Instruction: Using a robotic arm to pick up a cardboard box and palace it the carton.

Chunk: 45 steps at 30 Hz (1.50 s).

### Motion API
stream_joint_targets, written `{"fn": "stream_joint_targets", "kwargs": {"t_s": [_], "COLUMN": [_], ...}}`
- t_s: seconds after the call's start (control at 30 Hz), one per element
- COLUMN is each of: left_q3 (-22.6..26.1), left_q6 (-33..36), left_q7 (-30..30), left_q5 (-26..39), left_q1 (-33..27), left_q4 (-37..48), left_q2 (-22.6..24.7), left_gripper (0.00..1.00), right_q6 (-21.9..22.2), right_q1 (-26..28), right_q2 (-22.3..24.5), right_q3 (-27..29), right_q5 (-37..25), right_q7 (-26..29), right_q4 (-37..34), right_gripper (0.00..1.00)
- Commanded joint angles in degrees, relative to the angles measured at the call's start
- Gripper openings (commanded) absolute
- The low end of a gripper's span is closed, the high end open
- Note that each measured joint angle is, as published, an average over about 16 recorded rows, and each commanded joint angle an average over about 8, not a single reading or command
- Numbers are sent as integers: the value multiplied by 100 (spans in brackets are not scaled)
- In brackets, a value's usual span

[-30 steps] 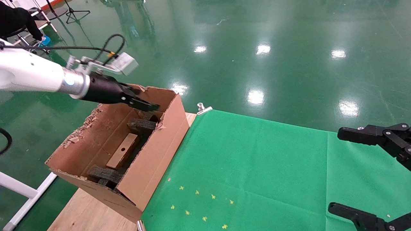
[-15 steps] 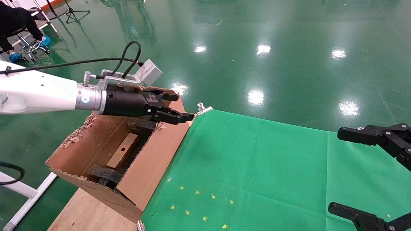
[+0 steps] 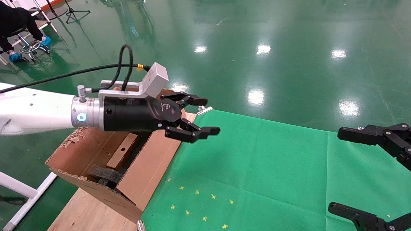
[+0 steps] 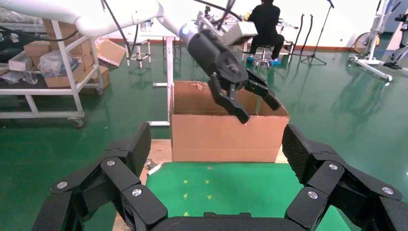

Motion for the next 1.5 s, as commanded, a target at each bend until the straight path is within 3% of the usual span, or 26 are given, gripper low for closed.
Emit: {"fn": "stream_joint_targets", "kwargs": {"t_s": [0.03,0.73,1.5], "left_q3": [-126,-1294,-1243], "left_q6": [65,674,641], "left_q7": [76,764,741], "left_q5": [-213,-2190,-2101], "left_q1": [173,1773,1703], "left_q4": [-200,-2053,-1963], "left_q2": [-43,-439,-424], "left_gripper": [100,100,100], "right_q6": [0,2,3], "right_q1": [0,0,-1], "right_q2": [0,2,2], "right_q3": [0,-3,-3], "right_q5": [0,4,6], "right_q7": [0,-2,-2], "right_q4": [0,-1,-2], "right_gripper": [100,100,100]}}
